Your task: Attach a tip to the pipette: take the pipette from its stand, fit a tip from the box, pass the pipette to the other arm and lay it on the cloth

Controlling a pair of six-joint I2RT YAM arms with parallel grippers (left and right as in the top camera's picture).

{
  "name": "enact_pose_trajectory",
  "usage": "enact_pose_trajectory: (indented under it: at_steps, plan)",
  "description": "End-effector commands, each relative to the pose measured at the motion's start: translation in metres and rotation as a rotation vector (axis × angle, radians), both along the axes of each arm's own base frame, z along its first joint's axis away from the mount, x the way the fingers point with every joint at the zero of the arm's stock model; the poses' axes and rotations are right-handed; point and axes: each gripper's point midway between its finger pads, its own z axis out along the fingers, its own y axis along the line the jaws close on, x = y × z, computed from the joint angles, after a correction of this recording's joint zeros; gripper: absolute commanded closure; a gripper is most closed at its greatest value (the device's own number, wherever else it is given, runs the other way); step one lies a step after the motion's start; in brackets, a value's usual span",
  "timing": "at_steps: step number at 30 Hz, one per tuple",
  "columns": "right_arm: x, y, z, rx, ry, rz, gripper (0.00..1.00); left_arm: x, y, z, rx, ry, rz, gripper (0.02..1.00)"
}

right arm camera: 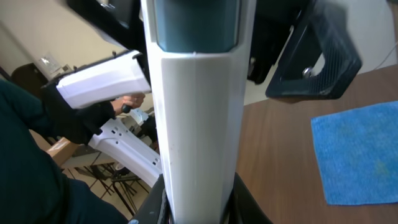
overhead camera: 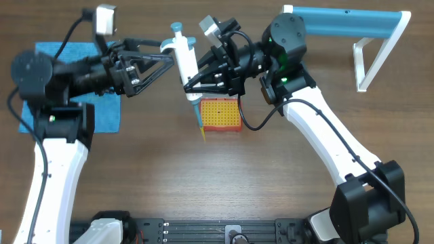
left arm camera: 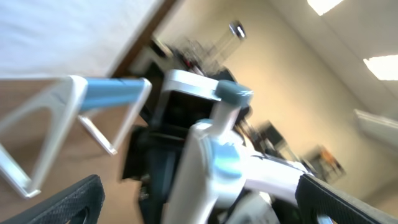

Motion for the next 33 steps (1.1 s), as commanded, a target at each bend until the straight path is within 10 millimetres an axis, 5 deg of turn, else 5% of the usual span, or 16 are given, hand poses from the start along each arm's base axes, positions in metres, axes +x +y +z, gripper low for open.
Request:
enact_pose_trajectory:
  at_steps: [1,6,11,15,26,30,33]
  plan:
    - [0.015,0.013,-0.011,-0.007,0.060,-0.062,0.921,-0.019,-0.008,0.004,0.056,-0.066,-0.161,0.025]
    - [0.032,0.025,-0.019,-0.016,0.142,-0.143,0.923,-0.025,-0.008,0.002,0.072,-0.109,-0.190,0.023]
    - [0.028,0.036,-0.019,-0.022,0.177,-0.141,0.923,-0.024,-0.008,0.002,0.084,-0.187,-0.186,0.095]
    - [0.023,0.040,-0.019,-0.025,0.182,-0.125,0.923,-0.021,-0.008,-0.001,0.084,-0.185,-0.185,0.441]
    - [0.020,0.045,-0.017,-0.020,0.181,-0.126,0.923,-0.020,-0.008,-0.002,0.084,-0.180,-0.187,0.586]
    - [0.020,0.045,-0.017,-0.020,0.181,-0.126,0.923,-0.020,-0.008,-0.002,0.084,-0.179,-0.187,0.851]
    - [0.022,0.043,-0.017,-0.020,0.181,-0.131,0.923,-0.020,-0.008,-0.002,0.084,-0.179,-0.188,0.862]
